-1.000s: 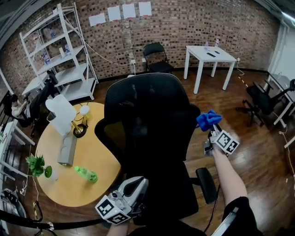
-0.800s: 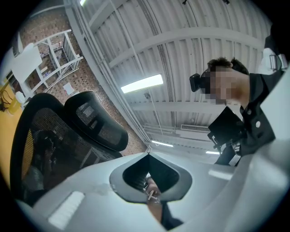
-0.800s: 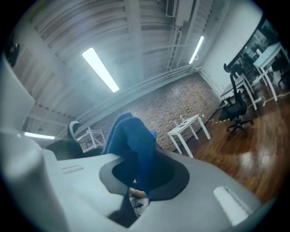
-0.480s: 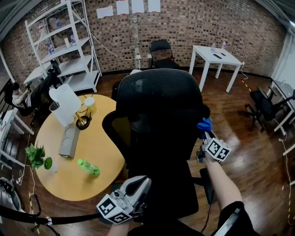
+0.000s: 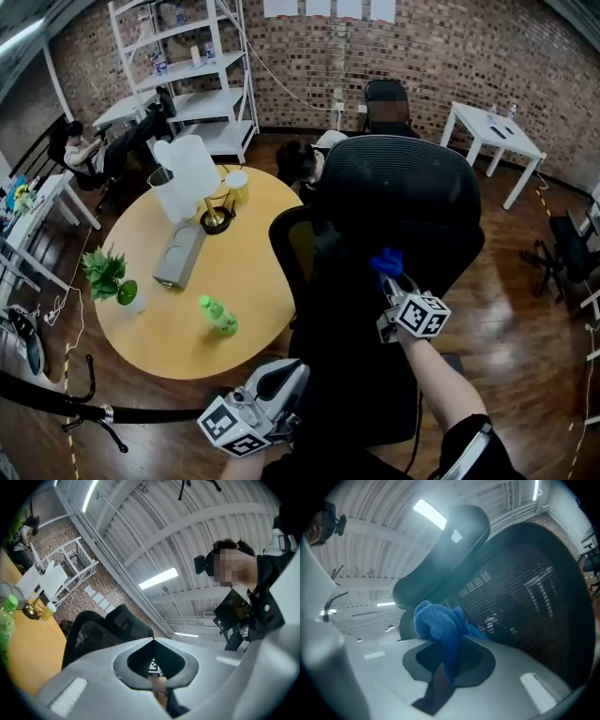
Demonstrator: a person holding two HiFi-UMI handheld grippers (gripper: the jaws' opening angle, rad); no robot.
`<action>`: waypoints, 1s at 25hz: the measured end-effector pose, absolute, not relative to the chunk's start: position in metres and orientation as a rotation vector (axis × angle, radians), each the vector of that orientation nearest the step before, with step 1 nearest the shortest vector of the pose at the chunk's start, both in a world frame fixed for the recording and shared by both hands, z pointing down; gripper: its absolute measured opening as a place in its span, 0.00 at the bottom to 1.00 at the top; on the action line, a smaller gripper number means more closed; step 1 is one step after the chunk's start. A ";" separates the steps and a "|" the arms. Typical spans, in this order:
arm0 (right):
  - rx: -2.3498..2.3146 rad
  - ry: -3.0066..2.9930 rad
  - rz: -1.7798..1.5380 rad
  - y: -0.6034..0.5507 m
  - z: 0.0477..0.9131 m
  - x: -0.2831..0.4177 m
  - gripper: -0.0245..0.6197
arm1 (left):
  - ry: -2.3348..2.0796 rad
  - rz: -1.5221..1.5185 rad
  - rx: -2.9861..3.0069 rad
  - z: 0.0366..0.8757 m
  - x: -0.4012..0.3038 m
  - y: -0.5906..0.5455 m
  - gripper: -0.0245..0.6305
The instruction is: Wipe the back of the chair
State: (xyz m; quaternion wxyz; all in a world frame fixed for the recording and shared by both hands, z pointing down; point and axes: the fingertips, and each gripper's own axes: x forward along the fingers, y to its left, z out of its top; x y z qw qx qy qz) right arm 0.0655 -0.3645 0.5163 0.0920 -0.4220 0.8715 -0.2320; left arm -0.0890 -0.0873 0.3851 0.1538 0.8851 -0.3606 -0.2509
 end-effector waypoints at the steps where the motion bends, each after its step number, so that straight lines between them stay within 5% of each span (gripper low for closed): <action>1: -1.199 2.625 -0.691 -0.361 0.516 0.045 0.12 | -1.052 -0.723 2.531 0.386 -0.095 -0.085 0.03; 19: -0.360 2.998 -0.862 -0.279 0.539 -0.220 0.12 | -1.290 -0.671 2.500 0.381 -0.155 -0.053 0.03; 25: -0.303 3.043 -0.882 -0.266 0.559 -0.223 0.12 | -1.301 -0.654 2.508 0.384 -0.159 -0.062 0.03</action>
